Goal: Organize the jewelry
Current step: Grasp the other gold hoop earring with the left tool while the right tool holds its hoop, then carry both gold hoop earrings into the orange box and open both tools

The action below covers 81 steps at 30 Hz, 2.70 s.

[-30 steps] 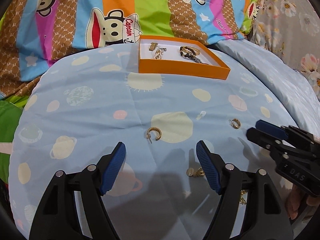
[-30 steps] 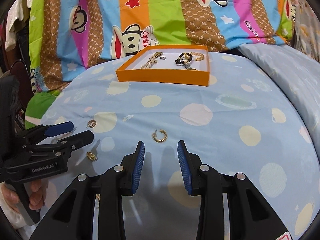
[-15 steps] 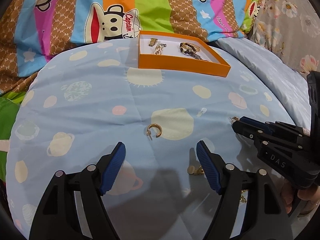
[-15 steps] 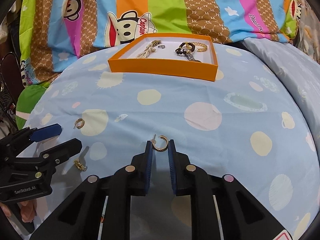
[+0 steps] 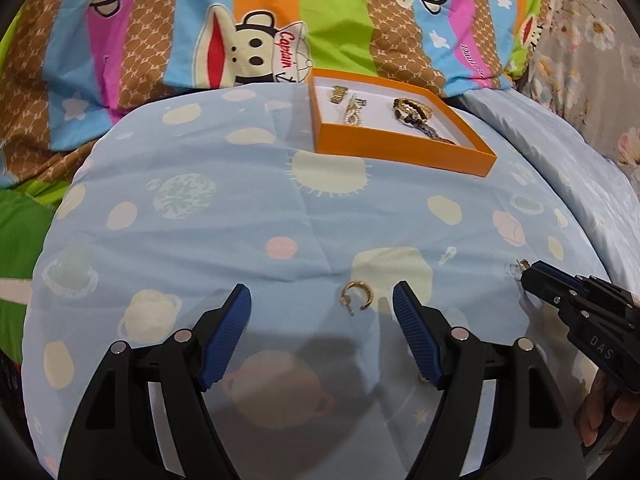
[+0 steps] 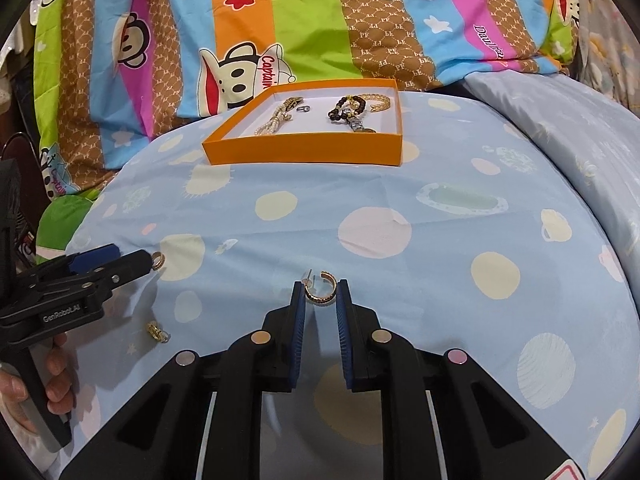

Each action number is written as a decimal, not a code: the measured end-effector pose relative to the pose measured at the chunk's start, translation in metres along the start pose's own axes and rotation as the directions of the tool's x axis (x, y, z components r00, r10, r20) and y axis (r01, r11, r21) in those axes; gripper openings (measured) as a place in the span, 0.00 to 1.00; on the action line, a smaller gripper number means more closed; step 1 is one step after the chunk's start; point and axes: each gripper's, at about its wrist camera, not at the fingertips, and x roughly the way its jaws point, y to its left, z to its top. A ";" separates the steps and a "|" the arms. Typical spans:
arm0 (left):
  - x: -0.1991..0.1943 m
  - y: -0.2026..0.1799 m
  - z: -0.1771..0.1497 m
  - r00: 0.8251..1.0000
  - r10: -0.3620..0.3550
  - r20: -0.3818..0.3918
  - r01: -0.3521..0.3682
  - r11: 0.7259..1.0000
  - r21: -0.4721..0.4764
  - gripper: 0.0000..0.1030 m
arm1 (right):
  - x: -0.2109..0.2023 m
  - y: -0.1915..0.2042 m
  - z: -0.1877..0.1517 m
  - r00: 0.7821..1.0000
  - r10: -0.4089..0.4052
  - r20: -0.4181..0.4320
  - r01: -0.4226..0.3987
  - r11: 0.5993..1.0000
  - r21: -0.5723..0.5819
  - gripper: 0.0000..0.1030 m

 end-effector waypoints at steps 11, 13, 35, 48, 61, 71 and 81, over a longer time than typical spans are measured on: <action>0.013 -0.013 0.005 1.000 -0.020 -0.022 0.021 0.999 0.049 0.54 | 0.000 0.002 -0.001 1.000 0.004 0.003 -0.004 1.000 -0.011 0.14; 0.012 -0.013 0.005 0.999 -0.027 -0.020 0.028 0.998 0.050 0.45 | 0.000 0.003 -0.001 1.000 0.004 0.004 -0.004 1.000 -0.014 0.14; 0.005 -0.026 0.000 0.998 -0.059 -0.001 0.058 0.993 0.105 0.16 | -0.004 0.004 -0.001 1.000 0.006 0.018 -0.006 1.000 -0.012 0.14; 0.000 -0.035 -0.002 0.999 -0.043 0.018 0.040 0.990 0.138 0.16 | -0.008 0.004 0.000 0.999 0.014 0.042 -0.013 1.000 -0.011 0.14; 0.003 -0.056 0.066 0.994 -0.065 0.083 0.052 0.987 0.152 0.16 | -0.011 0.009 0.082 0.992 0.055 0.118 -0.046 0.996 -0.079 0.14; 0.070 -0.051 0.130 0.995 -0.071 0.071 0.068 0.996 0.052 0.16 | 0.069 -0.005 0.139 0.996 0.079 0.051 -0.079 0.997 -0.004 0.14; 0.112 -0.056 0.136 0.999 -0.034 0.026 0.033 0.997 0.064 0.17 | 0.103 -0.013 0.141 0.998 0.064 0.013 -0.064 0.998 -0.009 0.16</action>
